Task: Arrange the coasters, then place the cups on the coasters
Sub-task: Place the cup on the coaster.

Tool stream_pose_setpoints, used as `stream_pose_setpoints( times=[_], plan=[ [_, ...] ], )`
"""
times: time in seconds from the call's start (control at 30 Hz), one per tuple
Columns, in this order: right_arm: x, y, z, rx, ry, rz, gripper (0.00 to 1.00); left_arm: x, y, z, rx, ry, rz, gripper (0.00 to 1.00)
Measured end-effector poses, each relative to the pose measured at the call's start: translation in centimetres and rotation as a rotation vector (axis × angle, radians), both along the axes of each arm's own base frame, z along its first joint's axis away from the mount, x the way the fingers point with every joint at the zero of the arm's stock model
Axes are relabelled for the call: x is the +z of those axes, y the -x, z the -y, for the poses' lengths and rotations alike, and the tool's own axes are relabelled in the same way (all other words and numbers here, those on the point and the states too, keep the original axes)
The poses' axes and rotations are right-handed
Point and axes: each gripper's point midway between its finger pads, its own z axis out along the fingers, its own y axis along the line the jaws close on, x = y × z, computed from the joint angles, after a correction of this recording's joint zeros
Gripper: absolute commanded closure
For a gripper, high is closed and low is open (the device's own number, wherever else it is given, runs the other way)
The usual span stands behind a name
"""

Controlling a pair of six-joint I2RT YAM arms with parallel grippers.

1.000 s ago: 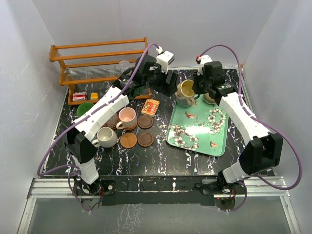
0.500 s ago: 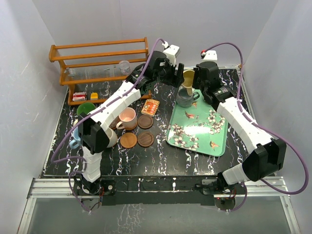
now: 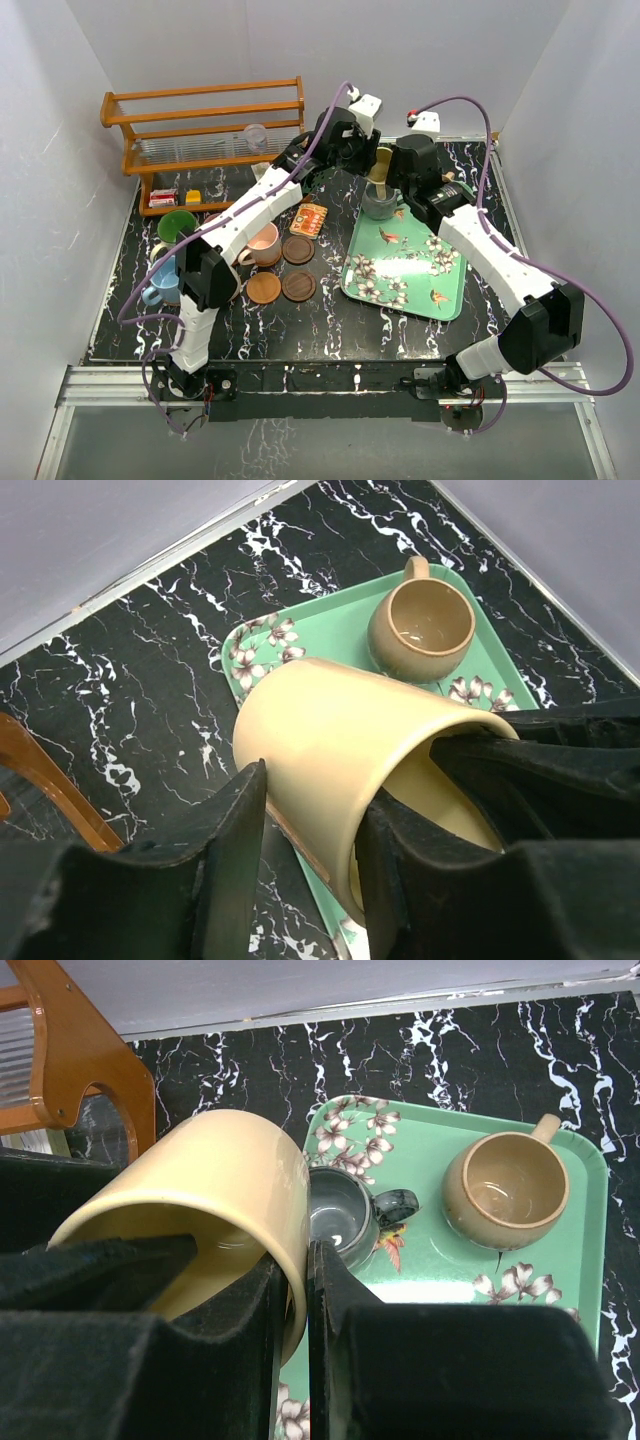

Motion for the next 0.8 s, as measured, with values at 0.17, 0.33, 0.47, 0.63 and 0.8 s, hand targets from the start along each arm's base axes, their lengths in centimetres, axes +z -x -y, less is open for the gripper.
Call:
stream_pose_setpoints(
  times=[0.17, 0.33, 0.47, 0.63, 0.8],
  plan=[
    [-0.6, 0.1, -0.1, -0.001, -0.011, -0.01, 1.0, -1.0, -0.4, 0.1, 0.01, -0.042, 0.015, 0.86],
    [-1.1, 0.5, -1.3, 0.06, -0.062, -0.029, 0.89, -2.4, -0.7, -0.7, 0.034, -0.116, 0.021, 1.0],
    [-1.4, 0.6, -1.9, 0.119, -0.128, -0.038, 0.79, -2.8, -0.7, -1.2, 0.042, -0.154, 0.024, 1.0],
    [-1.3, 0.8, -3.0, 0.206, -0.222, -0.04, 0.63, -3.3, -0.8, -1.8, 0.032, -0.188, 0.022, 1.0],
    [-0.1, 1.9, -4.5, 0.312, -0.289, -0.025, 0.49, -3.6, -0.9, -2.3, 0.006, -0.203, 0.03, 1.0]
  ],
)
